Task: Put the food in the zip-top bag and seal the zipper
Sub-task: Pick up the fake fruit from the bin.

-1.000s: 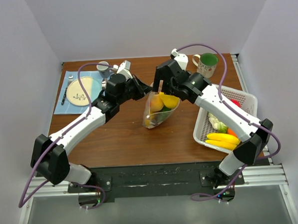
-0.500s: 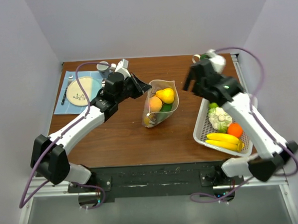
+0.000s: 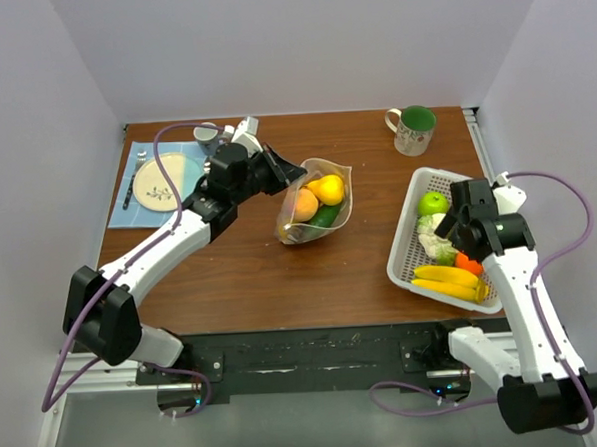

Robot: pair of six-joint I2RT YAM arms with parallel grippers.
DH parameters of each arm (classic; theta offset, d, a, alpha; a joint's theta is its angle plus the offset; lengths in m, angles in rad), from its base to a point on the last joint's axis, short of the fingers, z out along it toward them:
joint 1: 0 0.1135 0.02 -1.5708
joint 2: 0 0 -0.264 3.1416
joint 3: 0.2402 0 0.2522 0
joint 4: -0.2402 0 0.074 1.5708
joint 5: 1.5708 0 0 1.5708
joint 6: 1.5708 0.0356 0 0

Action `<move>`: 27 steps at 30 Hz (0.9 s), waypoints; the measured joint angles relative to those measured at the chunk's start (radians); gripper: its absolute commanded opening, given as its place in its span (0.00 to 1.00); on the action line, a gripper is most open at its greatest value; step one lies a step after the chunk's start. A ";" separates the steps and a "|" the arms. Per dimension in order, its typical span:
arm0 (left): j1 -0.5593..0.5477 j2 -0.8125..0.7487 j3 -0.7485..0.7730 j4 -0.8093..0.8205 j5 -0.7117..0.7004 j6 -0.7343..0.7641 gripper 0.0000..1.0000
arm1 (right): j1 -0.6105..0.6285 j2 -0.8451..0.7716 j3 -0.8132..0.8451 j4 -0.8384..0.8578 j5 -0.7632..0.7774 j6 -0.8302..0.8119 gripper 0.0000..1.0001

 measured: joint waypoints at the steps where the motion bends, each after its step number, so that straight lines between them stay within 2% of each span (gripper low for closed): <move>1: 0.000 0.000 -0.001 0.003 0.004 0.000 0.00 | -0.022 0.017 -0.014 0.019 -0.012 -0.004 0.94; 5: 0.000 0.000 -0.005 0.014 0.020 0.000 0.00 | -0.112 0.091 -0.018 0.124 -0.099 -0.032 0.95; 9: 0.000 -0.001 -0.006 0.017 0.029 0.001 0.00 | -0.198 0.211 0.056 0.202 -0.196 -0.051 0.93; 14: 0.000 -0.013 -0.022 0.019 0.037 0.001 0.00 | -0.231 0.323 0.093 0.254 -0.249 -0.047 0.94; 17: 0.000 -0.016 -0.023 0.019 0.042 0.001 0.00 | -0.232 0.294 0.065 0.234 -0.253 -0.042 0.97; 23: 0.000 -0.035 -0.050 0.023 0.042 0.001 0.00 | -0.239 0.165 0.061 0.124 -0.262 -0.016 0.96; 27: 0.000 -0.034 -0.059 0.027 0.043 0.000 0.00 | -0.239 0.140 0.060 0.066 -0.233 0.019 0.96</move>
